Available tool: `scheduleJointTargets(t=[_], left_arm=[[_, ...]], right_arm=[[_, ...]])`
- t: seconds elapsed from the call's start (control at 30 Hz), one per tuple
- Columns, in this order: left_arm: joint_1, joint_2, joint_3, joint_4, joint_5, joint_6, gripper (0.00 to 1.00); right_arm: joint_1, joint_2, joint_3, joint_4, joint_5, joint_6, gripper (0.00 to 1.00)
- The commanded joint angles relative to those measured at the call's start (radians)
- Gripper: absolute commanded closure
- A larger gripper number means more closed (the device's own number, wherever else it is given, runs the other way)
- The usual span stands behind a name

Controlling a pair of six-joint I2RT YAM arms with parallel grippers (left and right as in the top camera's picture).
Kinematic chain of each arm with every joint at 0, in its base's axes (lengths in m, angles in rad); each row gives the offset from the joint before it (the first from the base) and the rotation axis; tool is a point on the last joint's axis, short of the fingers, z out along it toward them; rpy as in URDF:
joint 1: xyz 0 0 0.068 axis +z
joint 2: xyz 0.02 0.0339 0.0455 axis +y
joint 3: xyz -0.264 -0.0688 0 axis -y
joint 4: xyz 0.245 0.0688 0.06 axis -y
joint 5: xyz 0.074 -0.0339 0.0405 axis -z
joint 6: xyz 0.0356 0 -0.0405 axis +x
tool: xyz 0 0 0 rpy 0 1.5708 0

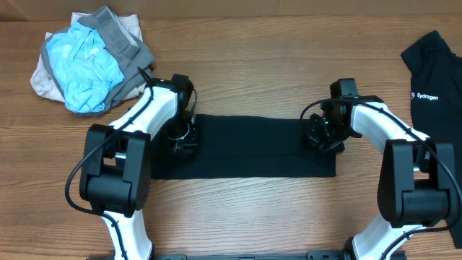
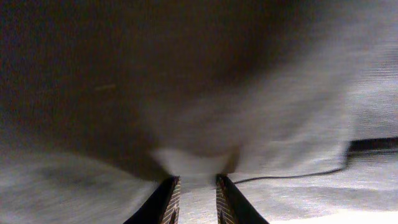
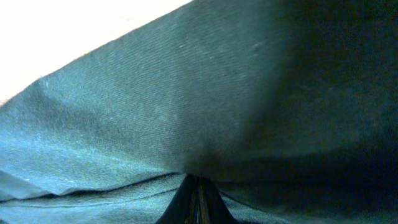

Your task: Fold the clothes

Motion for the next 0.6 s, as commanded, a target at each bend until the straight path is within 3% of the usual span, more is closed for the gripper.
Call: scheduleJointTargets(t=[0.0,0.2,0.37,0.57], left_arm=[[0.028,-0.005,-0.018,-0.013,-0.036,-0.01,0.75],[0.038,-0.005,-0.02,-0.043,-0.053,-0.012,0.68],[0.05,-0.006,-0.02,-0.066,-0.17,-0.056,0.67],[0.09,-0.006,-0.02,-0.065,-0.164,-0.052,0.65]], right_arm=[[-0.05,0.064,-0.011,-0.001,0.047,0.018,0.96],[-0.129,0.066,-0.011,-0.026,0.133,0.067,0.96],[-0.179,0.066,-0.011,-0.035,0.218,0.067,0.96],[-0.244,0.066,-0.011,-0.038,0.255,0.097,0.96]])
